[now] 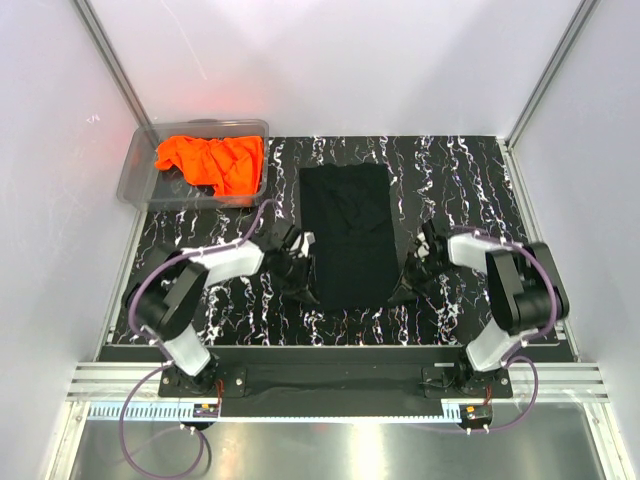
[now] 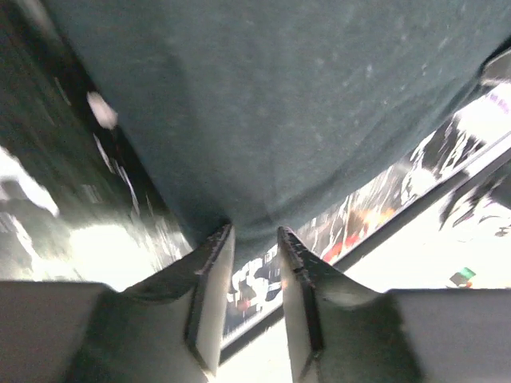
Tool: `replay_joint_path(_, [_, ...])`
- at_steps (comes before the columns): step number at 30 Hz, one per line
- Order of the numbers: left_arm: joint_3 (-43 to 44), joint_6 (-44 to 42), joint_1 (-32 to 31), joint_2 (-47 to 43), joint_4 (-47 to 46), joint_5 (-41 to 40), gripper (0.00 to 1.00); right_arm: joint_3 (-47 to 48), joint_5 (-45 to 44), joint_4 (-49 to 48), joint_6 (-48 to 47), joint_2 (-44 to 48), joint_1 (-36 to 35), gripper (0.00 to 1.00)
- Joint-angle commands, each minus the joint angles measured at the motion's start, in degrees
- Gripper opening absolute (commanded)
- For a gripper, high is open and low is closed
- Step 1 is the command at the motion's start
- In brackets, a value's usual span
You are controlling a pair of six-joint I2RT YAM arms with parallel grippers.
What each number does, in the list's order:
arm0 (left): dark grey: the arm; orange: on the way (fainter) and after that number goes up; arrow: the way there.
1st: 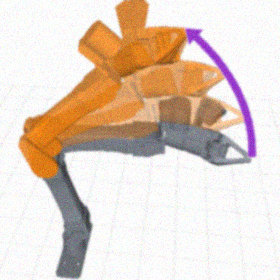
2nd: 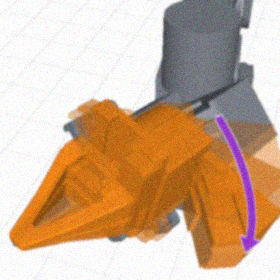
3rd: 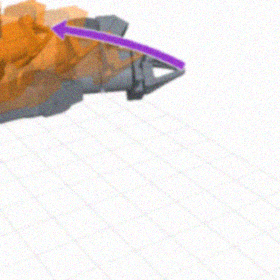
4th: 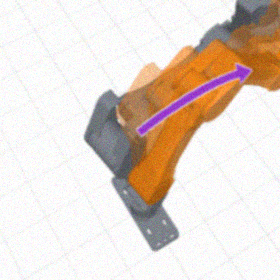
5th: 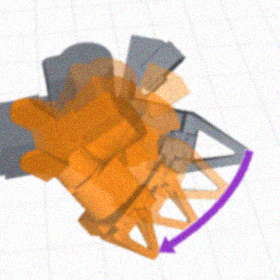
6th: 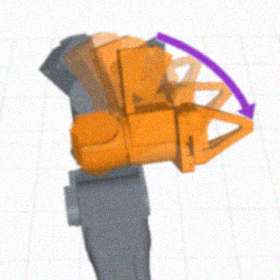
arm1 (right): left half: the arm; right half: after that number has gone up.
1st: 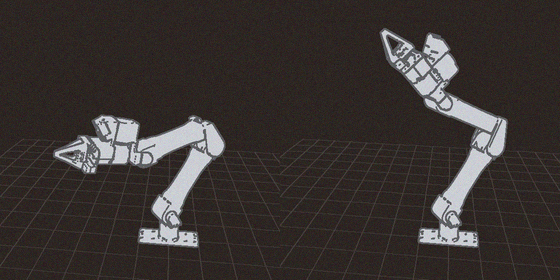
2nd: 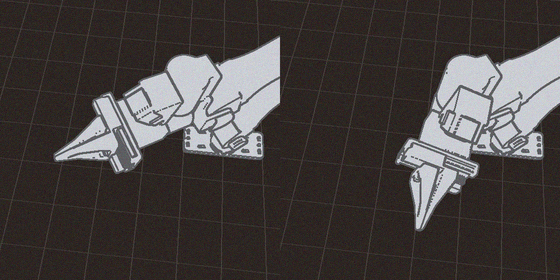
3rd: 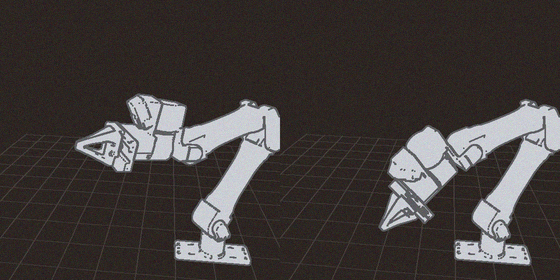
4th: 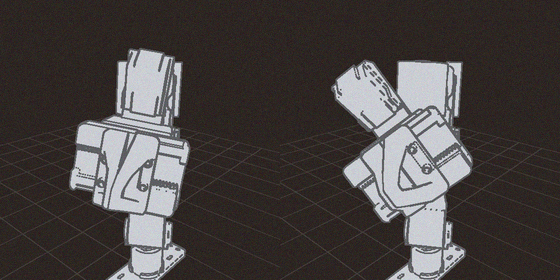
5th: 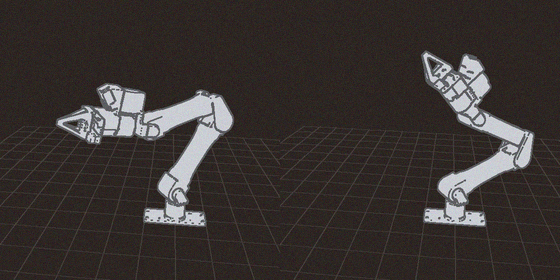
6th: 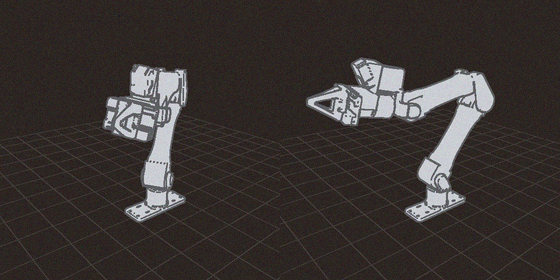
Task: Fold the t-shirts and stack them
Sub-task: Fold the tshirt
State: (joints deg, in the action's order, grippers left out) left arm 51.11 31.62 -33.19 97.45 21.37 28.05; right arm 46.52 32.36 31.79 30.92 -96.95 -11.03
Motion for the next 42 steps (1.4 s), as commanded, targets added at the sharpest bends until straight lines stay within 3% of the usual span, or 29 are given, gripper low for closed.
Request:
replay_joint_path(1, [-2.2,1.5,-1.7,-5.0,5.3,-7.0,0.38,-3.5,-2.3,1.3,-1.5,7.3,0.1,0.09])
replay_joint_path(5, [0.7,3.5,-2.8,-9.5,6.8,-6.5,0.41,-4.3,0.8,2.7,-1.1,12.5,0.0,0.15])
replay_joint_path(9, [2.8,6.3,-5.3,-9.6,6.1,-3.9,0.41,-2.2,2.9,2.5,0.0,11.0,-2.2,0.14])
replay_joint_path(17, [0.7,7.5,-7.0,-3.9,0.6,-1.7,0.39,5.4,4.6,-3.7,6.6,0.5,-16.0,0.13])
replay_joint_path(24, [0.0,5.1,-6.8,-0.2,0.4,-3.3,0.38,11.0,5.8,-5.4,7.1,-7.7,-21.0,0.12])
replay_joint_path(34, [-6.5,5.5,-6.4,0.5,-1.3,-5.0,0.38,6.2,3.1,-6.5,5.4,-8.1,-20.4,0.11])
replay_joint_path(42, [-10.4,6.9,-6.3,-1.1,-3.7,-5.9,0.37,-2.1,1.5,-6.7,5.0,-0.5,-15.9,0.12])
